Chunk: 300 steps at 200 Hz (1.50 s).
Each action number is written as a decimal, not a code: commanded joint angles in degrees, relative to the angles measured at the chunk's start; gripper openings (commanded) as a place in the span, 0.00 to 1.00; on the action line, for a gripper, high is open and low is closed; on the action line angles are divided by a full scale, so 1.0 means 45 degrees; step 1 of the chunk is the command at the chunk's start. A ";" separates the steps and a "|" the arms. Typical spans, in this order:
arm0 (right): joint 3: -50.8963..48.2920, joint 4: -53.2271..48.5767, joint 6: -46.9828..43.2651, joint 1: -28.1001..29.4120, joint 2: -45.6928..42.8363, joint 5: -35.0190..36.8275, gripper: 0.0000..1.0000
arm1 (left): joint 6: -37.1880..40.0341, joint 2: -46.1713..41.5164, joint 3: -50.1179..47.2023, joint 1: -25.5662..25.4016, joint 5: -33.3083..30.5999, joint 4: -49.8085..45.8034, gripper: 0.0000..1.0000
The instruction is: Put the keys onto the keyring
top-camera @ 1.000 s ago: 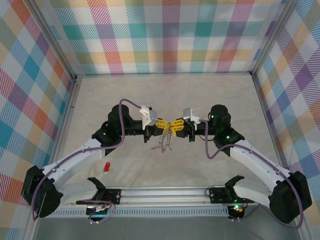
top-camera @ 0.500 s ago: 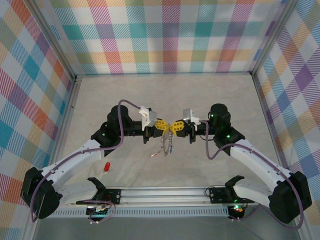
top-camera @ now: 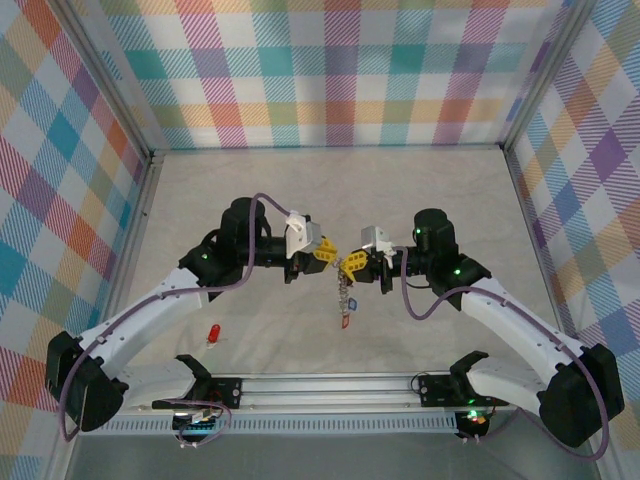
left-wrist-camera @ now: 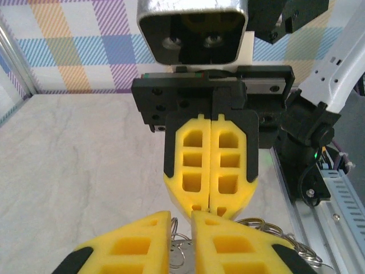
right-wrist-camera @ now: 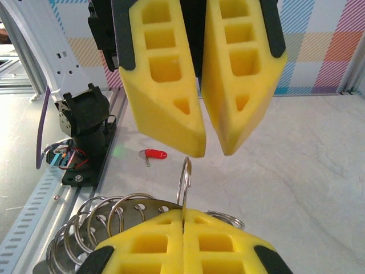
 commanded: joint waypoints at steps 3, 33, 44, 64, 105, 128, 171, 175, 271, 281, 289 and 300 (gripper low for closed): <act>0.0424 0.0351 -0.0087 0.0093 -0.0166 -0.0303 0.00 | 0.0740 0.0206 0.0536 -0.0087 0.0361 -0.1048 0.19; 0.0444 0.0354 -0.0066 0.0093 -0.0094 -0.0224 0.00 | 0.1191 0.0192 0.0724 -0.0077 0.0716 -0.1815 0.22; 0.0434 0.0389 -0.0012 0.0093 -0.0059 -0.0237 0.00 | 0.1211 0.0109 0.0663 -0.0080 0.0670 -0.1937 0.25; 0.0405 0.0468 0.0035 0.0094 0.0016 -0.0208 0.00 | 0.1121 0.0037 0.0752 -0.0088 0.0660 -0.2065 0.30; 0.0389 0.0482 0.0054 0.0093 0.0058 -0.0200 0.00 | 0.1171 -0.0208 0.0733 -0.0075 0.0254 -0.2720 0.33; 0.0378 0.0458 0.0026 0.0093 0.0042 -0.0172 0.00 | 0.1137 -0.0310 0.0692 -0.0077 0.0169 -0.2801 0.33; 0.0373 0.0389 0.0022 0.0093 0.0004 -0.0075 0.00 | 0.0933 -0.0544 0.0440 -0.0075 -0.0020 -0.2685 0.36; 0.0372 0.0388 0.0025 0.0093 0.0002 -0.0042 0.00 | 0.0940 -0.0555 0.0445 -0.0077 0.0007 -0.2717 0.36; 0.0468 0.0524 0.0127 0.0093 0.0151 -0.0117 0.00 | 0.0860 0.0028 0.0751 -0.0180 -0.0443 -0.2791 0.34; 0.0463 0.0564 0.0151 0.0093 0.0182 -0.0137 0.00 | 0.0896 0.0106 0.0755 -0.0225 -0.0580 -0.2702 0.34; 0.0455 0.0614 0.0184 0.0105 0.0187 -0.0139 0.00 | 0.0958 0.0169 0.0777 -0.0262 -0.0707 -0.2666 0.34; 0.0444 0.0630 0.0187 0.0093 0.0199 -0.0183 0.00 | 0.1067 0.0269 0.0877 -0.0306 -0.0782 -0.2732 0.34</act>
